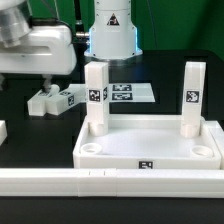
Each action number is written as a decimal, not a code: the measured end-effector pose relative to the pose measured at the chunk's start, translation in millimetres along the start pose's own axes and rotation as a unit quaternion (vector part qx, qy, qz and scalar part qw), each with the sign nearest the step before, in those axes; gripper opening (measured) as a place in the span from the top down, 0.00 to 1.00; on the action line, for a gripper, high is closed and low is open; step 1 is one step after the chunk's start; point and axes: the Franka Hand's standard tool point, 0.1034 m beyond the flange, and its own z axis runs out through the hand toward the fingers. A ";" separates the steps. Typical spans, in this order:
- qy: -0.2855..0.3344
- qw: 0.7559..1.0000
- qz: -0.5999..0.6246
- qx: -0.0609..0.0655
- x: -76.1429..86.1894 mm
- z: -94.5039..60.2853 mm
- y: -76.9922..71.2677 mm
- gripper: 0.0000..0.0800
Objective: Assemble desk
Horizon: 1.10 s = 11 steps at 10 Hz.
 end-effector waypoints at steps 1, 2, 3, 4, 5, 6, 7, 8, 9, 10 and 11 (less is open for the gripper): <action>-0.003 1.000 -0.001 0.000 -1.2 2.9 -1.0 0.19; 0.000 1.000 -0.001 -0.001 1.4 0.4 -0.7 0.19; -0.001 1.000 -0.001 0.000 0.8 1.1 -0.8 0.19; -0.001 1.000 -0.001 0.000 0.6 1.3 -0.7 0.19; -0.002 1.000 -0.003 0.000 -1.0 2.9 -0.2 0.19; 0.006 1.000 -0.013 -0.002 -17.8 15.9 4.5 0.19; -0.006 1.000 -0.009 0.004 -38.3 25.9 4.2 0.19; -0.007 1.000 -0.013 0.004 -44.5 30.8 5.6 0.19; -0.006 1.000 -0.019 0.001 -50.9 38.1 8.0 0.19; -0.008 1.000 -0.019 0.000 -56.9 44.4 10.2 0.19; -0.009 1.000 -0.018 -0.002 -59.5 48.8 12.3 0.19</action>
Offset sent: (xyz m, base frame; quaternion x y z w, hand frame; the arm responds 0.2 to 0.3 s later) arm 0.0000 0.0000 0.0000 0.0000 0.0000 0.0000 1.0000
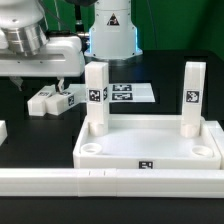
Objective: Assemble desk
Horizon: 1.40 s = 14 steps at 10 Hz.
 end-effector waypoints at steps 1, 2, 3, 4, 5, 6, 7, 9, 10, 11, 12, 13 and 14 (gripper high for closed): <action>-0.002 1.000 -0.002 -0.001 -1.0 2.3 1.5 0.19; -0.002 1.000 -0.003 -0.001 -1.0 2.4 1.7 0.19; -0.002 1.000 -0.004 -0.001 -0.9 1.9 2.5 0.19; 0.002 1.000 -0.003 -0.001 3.7 -2.5 5.7 0.19; 0.002 1.000 -0.003 -0.003 4.2 -2.1 7.8 0.19; 0.002 1.000 -0.003 -0.002 4.0 -1.9 7.7 0.19; 0.002 1.000 -0.004 -0.002 5.1 -4.0 6.7 0.19; 0.002 1.000 -0.005 -0.001 4.4 -5.8 10.6 0.19; 0.000 1.000 -0.005 -0.001 3.5 -3.4 10.9 0.19; -0.001 1.000 -0.005 -0.001 3.4 -3.1 10.7 0.19; -0.001 1.000 -0.005 -0.001 3.4 -3.0 10.6 0.19; -0.001 1.000 -0.005 -0.001 3.4 -3.0 10.5 0.19; -0.001 1.000 -0.006 -0.001 3.4 -2.9 10.3 0.19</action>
Offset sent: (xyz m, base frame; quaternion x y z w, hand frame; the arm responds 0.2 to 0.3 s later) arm 0.0157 -0.0170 0.0121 0.0011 0.0033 -0.0091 1.0000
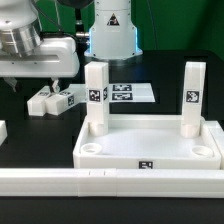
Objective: Assemble desk
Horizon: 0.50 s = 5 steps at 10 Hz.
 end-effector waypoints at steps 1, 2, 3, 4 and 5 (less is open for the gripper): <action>0.000 1.000 0.000 0.000 0.0 0.1 -0.2 0.19; 0.000 1.000 0.000 0.000 0.0 0.1 -0.2 0.19; -0.001 1.000 0.000 0.000 -0.8 1.0 -0.7 0.19; -0.001 1.000 -0.003 -0.001 -1.6 3.8 -3.1 0.19; 0.000 1.000 -0.004 -0.003 0.9 3.8 -5.0 0.19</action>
Offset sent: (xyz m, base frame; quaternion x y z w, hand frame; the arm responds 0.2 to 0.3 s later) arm -0.0189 0.0218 -0.0785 0.0067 -0.0066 0.0045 0.9999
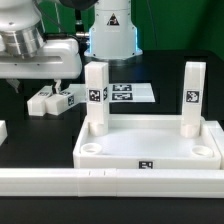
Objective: Assemble desk
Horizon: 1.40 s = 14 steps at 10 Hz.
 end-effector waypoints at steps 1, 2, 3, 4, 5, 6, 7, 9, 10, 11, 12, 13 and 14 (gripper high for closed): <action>0.001 1.000 -0.003 -0.002 1.6 -0.6 -2.4 0.19; 0.002 1.000 -0.004 -0.002 1.9 -0.9 -2.8 0.19; 0.001 1.000 -0.005 -0.002 1.9 -1.0 -2.7 0.19; 0.001 1.000 -0.005 -0.002 1.9 -1.0 -2.8 0.19; 0.001 1.000 -0.005 -0.002 1.9 -1.0 -2.8 0.19; 0.002 1.000 -0.007 -0.002 1.9 -1.1 -1.5 0.19; 0.002 1.000 -0.005 -0.002 1.9 -1.9 1.6 0.19; 0.004 1.000 -0.003 -0.002 3.1 -3.5 3.3 0.19; 0.004 1.000 -0.003 -0.002 3.0 -3.7 4.2 0.19; 0.004 1.000 -0.003 -0.002 2.5 -3.6 6.0 0.19; 0.004 1.000 -0.005 -0.003 1.8 -1.2 8.4 0.19; -0.001 1.000 -0.005 -0.005 -0.2 4.2 11.5 0.19; -0.002 1.000 -0.005 -0.008 -0.6 8.7 13.8 0.19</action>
Offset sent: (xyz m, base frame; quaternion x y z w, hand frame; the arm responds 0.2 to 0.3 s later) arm 0.0000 0.0000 0.0000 0.0000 0.0000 0.0000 1.0000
